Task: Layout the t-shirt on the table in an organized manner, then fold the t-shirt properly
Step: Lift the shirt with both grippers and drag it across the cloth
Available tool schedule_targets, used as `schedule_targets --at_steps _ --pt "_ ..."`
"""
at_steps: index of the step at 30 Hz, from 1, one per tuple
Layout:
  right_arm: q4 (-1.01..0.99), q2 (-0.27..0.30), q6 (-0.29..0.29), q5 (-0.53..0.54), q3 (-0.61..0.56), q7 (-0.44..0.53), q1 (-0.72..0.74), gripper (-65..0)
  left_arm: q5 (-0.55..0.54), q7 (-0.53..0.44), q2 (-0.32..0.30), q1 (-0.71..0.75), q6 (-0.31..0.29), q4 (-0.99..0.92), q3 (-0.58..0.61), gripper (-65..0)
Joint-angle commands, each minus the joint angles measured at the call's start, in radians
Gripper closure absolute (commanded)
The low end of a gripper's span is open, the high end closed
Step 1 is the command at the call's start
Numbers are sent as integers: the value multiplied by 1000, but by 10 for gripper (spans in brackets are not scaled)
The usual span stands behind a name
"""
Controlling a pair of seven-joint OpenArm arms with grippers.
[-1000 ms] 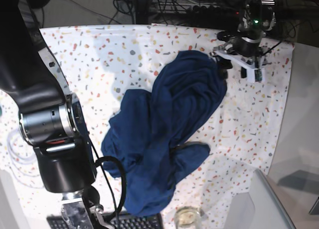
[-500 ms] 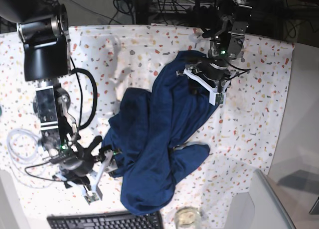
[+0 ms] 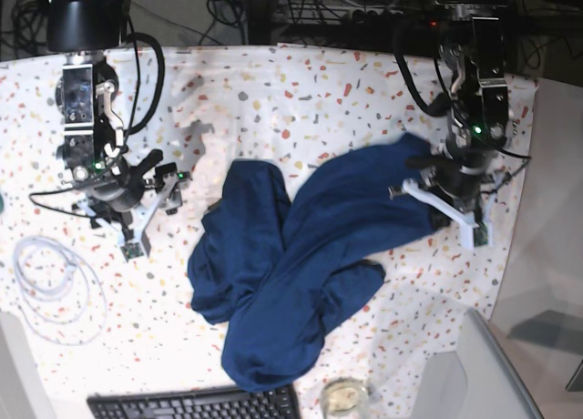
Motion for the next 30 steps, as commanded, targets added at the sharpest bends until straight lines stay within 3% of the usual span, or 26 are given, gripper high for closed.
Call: schedule_targets --at_steps 1,6,16,18,20,23,25,30 --pt "22 -4 -1 42 0 27 18 -417 4 8 -8 -36 -1 41 -21 0" --pt "-16 -5 -1 136 -2 27 4 -413 8 97 -11 -189 -2 52 -69 0" --pt "-192 -11 1 149 -5 21 115 -413 4 96 -3 -501 -2 -105 -192 0" --pt "-183 -13 36 149 -75 19 106 -413 4 94 0 -540 -2 -171 -192 0" --pt "-180 -13 70 149 -161 29 86 -413 4 94 1 -557 -2 -211 -190 0" --pt "-215 -38 65 149 -258 84 93 -413 4 33 1 -548 -2 -223 -150 0" --pt "-278 -68 39 149 -266 138 119 -413 4 -15 1 -528 -2 -220 -132 0" --pt "-488 -119 26 149 -269 214 233 -413 4 -21 0 -519 -1 -198 -136 0"
